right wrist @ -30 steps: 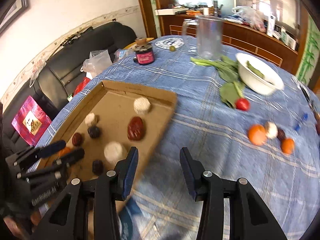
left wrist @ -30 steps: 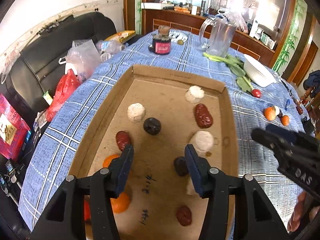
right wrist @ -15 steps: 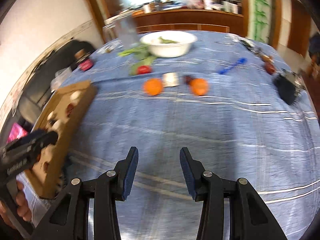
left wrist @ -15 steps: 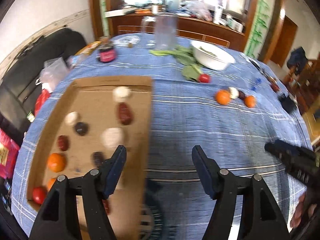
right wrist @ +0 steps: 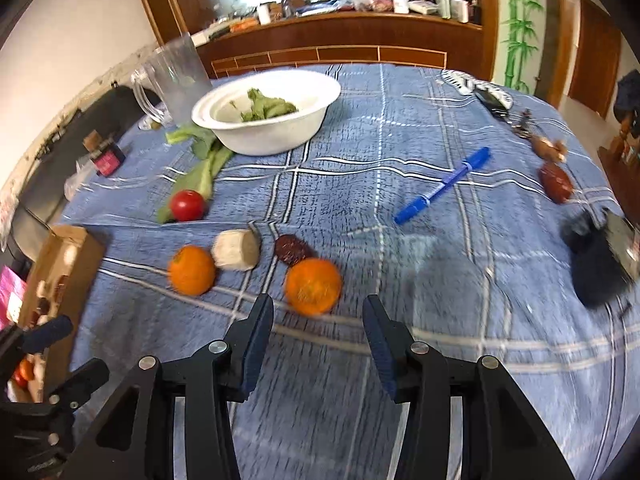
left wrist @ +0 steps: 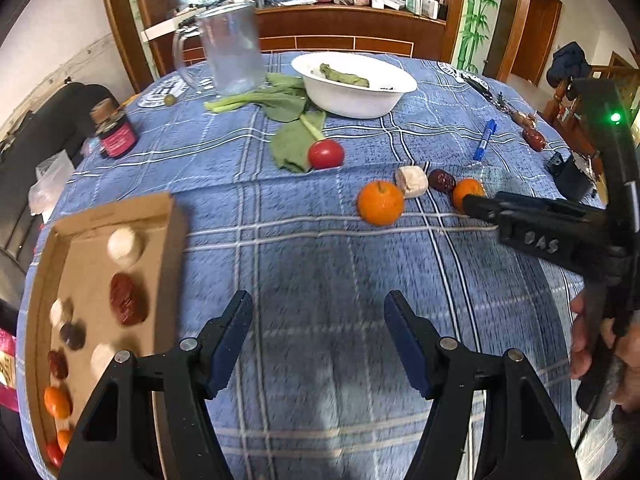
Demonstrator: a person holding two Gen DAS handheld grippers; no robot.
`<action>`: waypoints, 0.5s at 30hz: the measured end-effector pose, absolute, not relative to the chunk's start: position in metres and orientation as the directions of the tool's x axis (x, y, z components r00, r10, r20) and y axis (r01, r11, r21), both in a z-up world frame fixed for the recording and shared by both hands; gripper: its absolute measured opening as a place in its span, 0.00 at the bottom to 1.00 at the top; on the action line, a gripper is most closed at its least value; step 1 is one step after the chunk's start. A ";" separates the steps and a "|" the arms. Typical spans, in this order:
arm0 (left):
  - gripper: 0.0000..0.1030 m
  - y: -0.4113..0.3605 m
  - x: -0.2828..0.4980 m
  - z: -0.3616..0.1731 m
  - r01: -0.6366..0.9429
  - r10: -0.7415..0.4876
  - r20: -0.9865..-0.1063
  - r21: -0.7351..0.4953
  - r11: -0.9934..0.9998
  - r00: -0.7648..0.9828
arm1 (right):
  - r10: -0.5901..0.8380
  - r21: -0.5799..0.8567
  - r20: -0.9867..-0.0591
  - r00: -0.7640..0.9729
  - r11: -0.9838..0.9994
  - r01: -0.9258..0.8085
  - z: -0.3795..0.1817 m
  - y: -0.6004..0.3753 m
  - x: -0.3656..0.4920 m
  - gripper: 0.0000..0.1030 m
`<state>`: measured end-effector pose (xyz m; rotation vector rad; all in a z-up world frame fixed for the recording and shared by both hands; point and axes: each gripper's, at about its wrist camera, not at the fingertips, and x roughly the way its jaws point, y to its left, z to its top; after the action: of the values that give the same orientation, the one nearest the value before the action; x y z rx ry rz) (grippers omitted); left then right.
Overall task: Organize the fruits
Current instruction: 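Move both open tools back to the tangerines on the cloth, then close the right tool on a tangerine while the left tool grasps another tangerine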
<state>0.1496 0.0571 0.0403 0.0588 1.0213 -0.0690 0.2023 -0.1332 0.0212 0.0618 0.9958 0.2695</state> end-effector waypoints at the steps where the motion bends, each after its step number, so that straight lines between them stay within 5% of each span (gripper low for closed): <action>1: 0.65 0.055 0.156 0.038 0.087 -0.039 -0.858 0.007 0.996 0.512 | 0.265 0.182 -0.820 0.508 0.961 -0.208 0.017 -0.132 0.208 0.48; 2: 0.65 0.054 0.161 0.036 0.087 -0.043 -0.861 0.001 0.996 0.507 | 0.273 0.185 -0.817 0.508 0.958 -0.219 0.015 -0.131 0.210 0.48; 4: 0.65 0.049 0.174 0.032 0.090 -0.053 -0.866 -0.009 0.996 0.497 | 0.265 0.163 -0.816 0.514 0.958 -0.234 0.012 -0.130 0.213 0.31; 13: 0.64 0.019 0.223 0.011 0.145 -0.086 -0.876 -0.019 0.989 0.474 | 0.314 0.228 -0.793 0.522 0.948 -0.223 0.013 -0.158 0.199 0.31; 15: 0.44 0.018 0.231 0.007 0.136 -0.093 -0.875 -0.031 0.990 0.474 | 0.320 0.240 -0.791 0.522 0.946 -0.217 0.012 -0.163 0.196 0.31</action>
<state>0.2307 0.0183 0.0070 0.0446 1.0675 -0.1404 0.1956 -0.1631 0.0123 0.1162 0.9705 0.3229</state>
